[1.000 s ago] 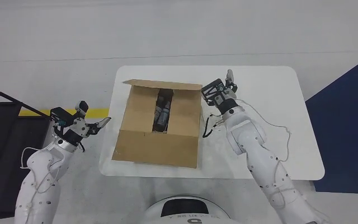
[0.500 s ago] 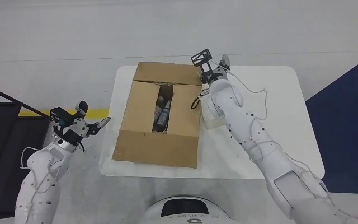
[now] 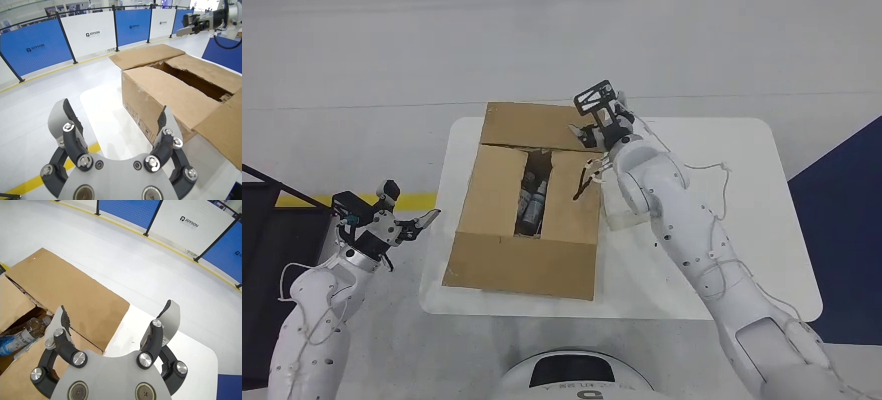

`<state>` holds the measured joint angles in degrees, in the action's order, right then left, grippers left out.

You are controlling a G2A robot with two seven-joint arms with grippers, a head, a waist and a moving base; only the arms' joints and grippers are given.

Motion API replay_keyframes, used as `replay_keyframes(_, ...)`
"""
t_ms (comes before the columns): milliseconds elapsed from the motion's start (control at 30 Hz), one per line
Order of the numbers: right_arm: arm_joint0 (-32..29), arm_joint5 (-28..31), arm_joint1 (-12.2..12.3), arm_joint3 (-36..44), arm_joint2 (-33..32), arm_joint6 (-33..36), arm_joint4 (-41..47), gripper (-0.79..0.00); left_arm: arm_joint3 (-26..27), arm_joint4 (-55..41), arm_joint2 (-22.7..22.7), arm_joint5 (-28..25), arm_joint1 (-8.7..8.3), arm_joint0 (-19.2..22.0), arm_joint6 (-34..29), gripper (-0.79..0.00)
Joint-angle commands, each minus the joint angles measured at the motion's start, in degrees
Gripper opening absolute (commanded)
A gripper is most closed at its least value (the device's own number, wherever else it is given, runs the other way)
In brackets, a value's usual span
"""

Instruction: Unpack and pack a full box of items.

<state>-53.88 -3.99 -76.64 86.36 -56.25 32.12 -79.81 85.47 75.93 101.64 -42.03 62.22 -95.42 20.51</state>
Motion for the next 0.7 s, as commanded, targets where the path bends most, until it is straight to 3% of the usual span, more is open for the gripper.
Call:
replay_keyframes(0, -0.3, 1.3, -0.1, 0.5, 0.2, -0.9, 1.4, 0.000, 0.0, 0.0, 0.0, 0.0, 0.00, 0.0, 0.0, 0.000)
replay_keyframes(67, -1.1, 8.9, 0.1, -1.3, -1.6, -5.4, 8.3, 0.000, 0.0, 0.0, 0.0, 0.0, 0.00, 0.0, 0.0, 0.000)
replay_keyframes(200, -0.5, 14.9, 0.1, 0.7, 2.9, -4.9, 0.6, 0.000, 0.0, 0.0, 0.0, 0.0, 0.00, 0.0, 0.0, 0.000)
replay_keyframes(467, 3.7, 19.2, -2.4, -1.6, 15.0, 2.1, -10.1, 0.000, 0.0, 0.0, 0.0, 0.0, 0.00, 0.0, 0.0, 0.000)
replay_keyframes(667, 8.1, 23.8, -4.4, -6.2, 20.2, 9.0, -13.6, 0.000, 0.0, 0.0, 0.0, 0.0, 0.00, 0.0, 0.0, 0.000)
